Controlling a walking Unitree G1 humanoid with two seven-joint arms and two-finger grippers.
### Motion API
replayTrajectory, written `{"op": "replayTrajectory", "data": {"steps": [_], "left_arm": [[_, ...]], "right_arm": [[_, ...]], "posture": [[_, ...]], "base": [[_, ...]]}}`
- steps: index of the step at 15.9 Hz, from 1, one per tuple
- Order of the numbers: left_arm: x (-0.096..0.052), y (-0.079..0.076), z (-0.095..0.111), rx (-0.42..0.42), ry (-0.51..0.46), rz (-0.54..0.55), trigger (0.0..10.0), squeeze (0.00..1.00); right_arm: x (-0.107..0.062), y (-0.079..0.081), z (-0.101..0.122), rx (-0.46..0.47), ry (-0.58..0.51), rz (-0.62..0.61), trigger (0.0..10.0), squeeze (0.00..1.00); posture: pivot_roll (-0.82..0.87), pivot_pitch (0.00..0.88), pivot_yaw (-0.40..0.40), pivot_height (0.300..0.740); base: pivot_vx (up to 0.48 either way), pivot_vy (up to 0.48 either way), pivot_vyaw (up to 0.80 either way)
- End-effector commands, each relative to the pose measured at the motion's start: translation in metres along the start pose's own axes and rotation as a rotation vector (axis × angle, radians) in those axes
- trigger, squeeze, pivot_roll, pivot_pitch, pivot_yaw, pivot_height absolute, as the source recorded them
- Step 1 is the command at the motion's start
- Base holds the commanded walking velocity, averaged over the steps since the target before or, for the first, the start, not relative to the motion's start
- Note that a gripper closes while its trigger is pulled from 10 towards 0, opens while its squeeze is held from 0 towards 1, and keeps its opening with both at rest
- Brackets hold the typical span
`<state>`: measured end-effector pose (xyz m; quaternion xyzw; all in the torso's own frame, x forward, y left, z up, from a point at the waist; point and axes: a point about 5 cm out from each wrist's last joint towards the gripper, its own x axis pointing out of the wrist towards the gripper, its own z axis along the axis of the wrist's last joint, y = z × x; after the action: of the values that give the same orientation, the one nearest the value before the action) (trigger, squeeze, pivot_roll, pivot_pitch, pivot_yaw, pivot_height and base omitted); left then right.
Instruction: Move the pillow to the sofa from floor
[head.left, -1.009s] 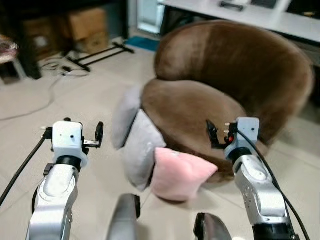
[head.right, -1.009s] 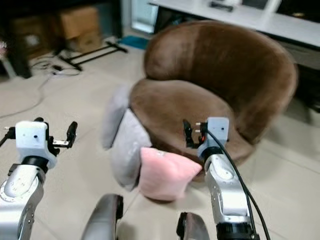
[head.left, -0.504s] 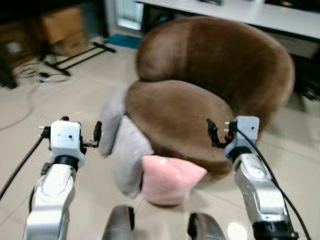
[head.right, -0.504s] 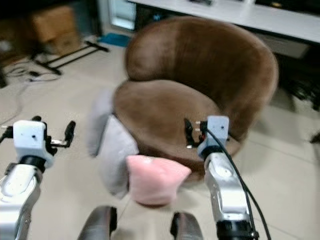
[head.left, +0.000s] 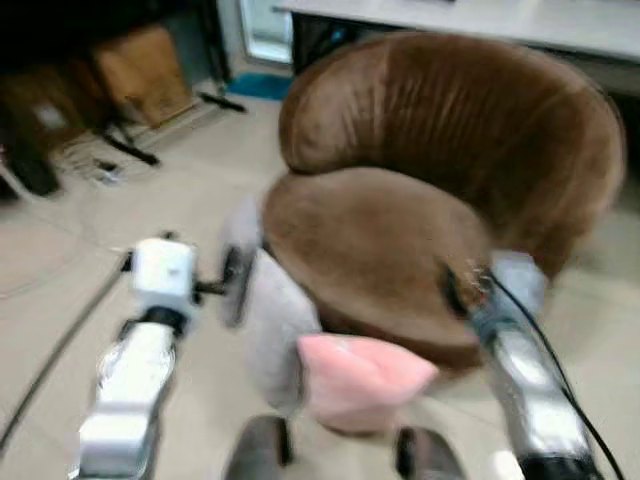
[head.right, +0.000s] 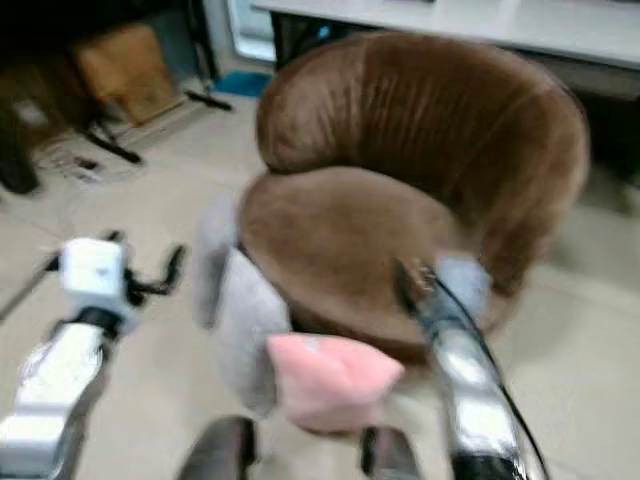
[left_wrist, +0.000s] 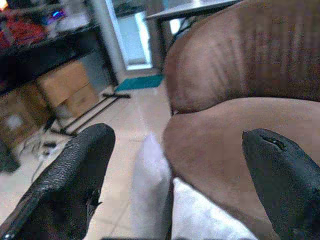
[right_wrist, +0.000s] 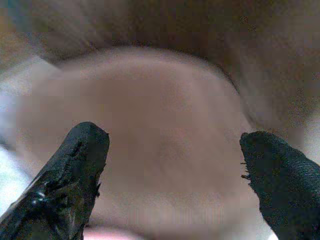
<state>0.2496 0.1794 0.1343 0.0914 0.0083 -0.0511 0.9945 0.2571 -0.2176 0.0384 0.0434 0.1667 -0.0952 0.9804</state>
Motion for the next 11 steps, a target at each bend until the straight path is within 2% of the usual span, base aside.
{"op": "replayTrajectory", "data": {"steps": [1,2,5,8,9,11], "left_arm": [[0.001,0.007,-0.001,0.02,0.007,0.001,10.0,0.0],[0.001,0.008,-0.001,0.02,0.005,-0.005,10.0,0.0],[-0.002,0.008,-0.004,0.024,0.012,0.0,10.0,0.0],[-0.007,0.009,-0.006,0.029,0.017,-0.001,10.0,0.0],[-0.01,0.013,-0.008,0.046,0.027,0.013,10.0,0.0],[-0.013,0.017,-0.01,0.056,0.032,0.024,10.0,0.0]], "right_arm": [[0.001,0.001,-0.005,0.038,0.017,-0.03,10.0,0.0],[-0.008,0.003,0.007,-0.027,-0.036,0.015,10.0,0.0],[-0.014,0.012,0.03,-0.033,-0.16,0.066,10.0,0.0],[-0.011,0.027,0.037,-0.012,-0.191,0.146,10.0,0.0],[-0.009,0.038,0.039,-0.039,-0.179,0.2,10.0,0.0],[-0.008,0.047,0.044,-0.018,-0.192,0.25,10.0,0.0]], "posture": [[0.07,0.0,0.097,0.63],[0.06,0.0,0.089,0.63],[0.07,0.0,0.05,0.63],[0.08,0.0,0.043,0.63],[0.1,0.0,0.027,0.63],[0.1,0.0,0.02,0.615]], "base": [[0.304,0.0,0.0],[0.304,0.0,0.0],[0.19,0.0,0.0],[0.0,0.0,0.0],[0.0,0.0,0.0],[0.0,0.0,0.0]]}}
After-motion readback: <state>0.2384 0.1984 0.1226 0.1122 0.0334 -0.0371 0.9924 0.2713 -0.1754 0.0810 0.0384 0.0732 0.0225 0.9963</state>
